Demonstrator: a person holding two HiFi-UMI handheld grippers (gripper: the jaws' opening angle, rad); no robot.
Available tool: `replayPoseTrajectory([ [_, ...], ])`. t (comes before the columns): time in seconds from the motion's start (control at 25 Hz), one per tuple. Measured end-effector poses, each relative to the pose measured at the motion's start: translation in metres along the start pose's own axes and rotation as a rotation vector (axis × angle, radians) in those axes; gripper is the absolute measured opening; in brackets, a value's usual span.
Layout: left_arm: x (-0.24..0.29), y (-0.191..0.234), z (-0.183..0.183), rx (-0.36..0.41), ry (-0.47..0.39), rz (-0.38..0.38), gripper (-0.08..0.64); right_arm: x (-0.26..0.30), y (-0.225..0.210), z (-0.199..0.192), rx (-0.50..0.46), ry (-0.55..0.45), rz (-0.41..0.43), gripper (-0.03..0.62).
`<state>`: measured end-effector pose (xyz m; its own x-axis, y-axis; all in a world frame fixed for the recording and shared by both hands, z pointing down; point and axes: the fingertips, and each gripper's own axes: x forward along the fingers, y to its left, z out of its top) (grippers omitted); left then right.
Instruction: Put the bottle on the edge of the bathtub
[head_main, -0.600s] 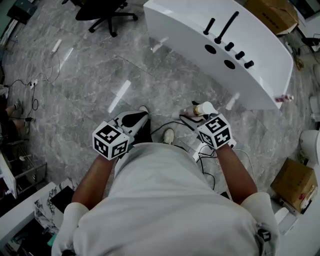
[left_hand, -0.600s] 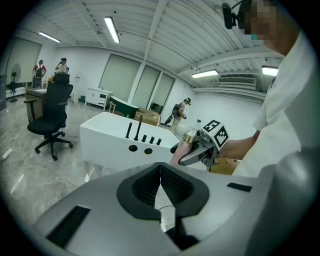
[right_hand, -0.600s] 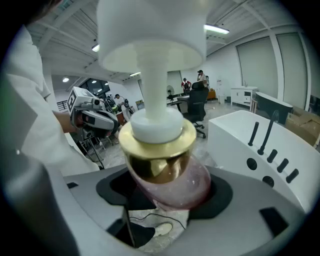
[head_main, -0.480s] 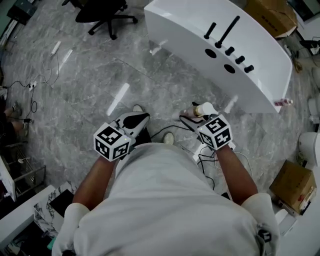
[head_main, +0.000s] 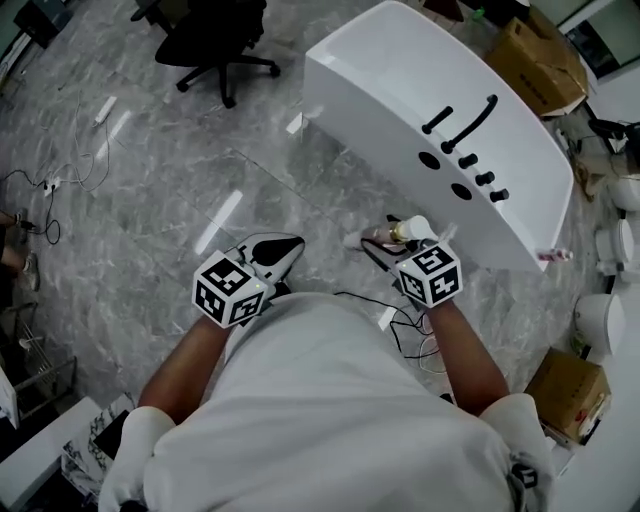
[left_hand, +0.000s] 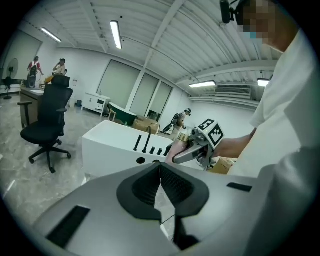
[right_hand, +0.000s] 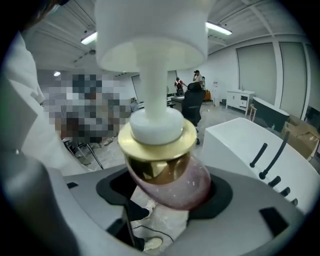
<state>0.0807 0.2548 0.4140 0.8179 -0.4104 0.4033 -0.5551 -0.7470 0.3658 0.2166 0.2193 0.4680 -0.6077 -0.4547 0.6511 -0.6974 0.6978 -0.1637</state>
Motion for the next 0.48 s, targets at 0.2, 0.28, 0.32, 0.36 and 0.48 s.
replayPoseTrajectory([
  [0.2,-0.028,0.061,0.019,0.035,0.002,0.004,0.018,0.052,-0.019,0.053,0.031,-0.005,-0.039,0.311],
  [0.28,-0.042,0.083,0.021,0.037,0.008,0.003,0.018,0.070,-0.028,0.077,0.035,-0.016,-0.060,0.312],
  [0.32,-0.048,0.094,0.022,0.033,0.011,0.000,0.018,0.080,-0.033,0.089,0.034,-0.022,-0.073,0.311],
  [0.36,-0.053,0.105,0.021,0.027,0.014,-0.001,0.018,0.089,-0.039,0.100,0.034,-0.026,-0.086,0.311],
  [0.48,-0.062,0.133,0.020,0.011,0.015,0.011,0.018,0.114,-0.057,0.126,0.052,-0.029,-0.110,0.311],
])
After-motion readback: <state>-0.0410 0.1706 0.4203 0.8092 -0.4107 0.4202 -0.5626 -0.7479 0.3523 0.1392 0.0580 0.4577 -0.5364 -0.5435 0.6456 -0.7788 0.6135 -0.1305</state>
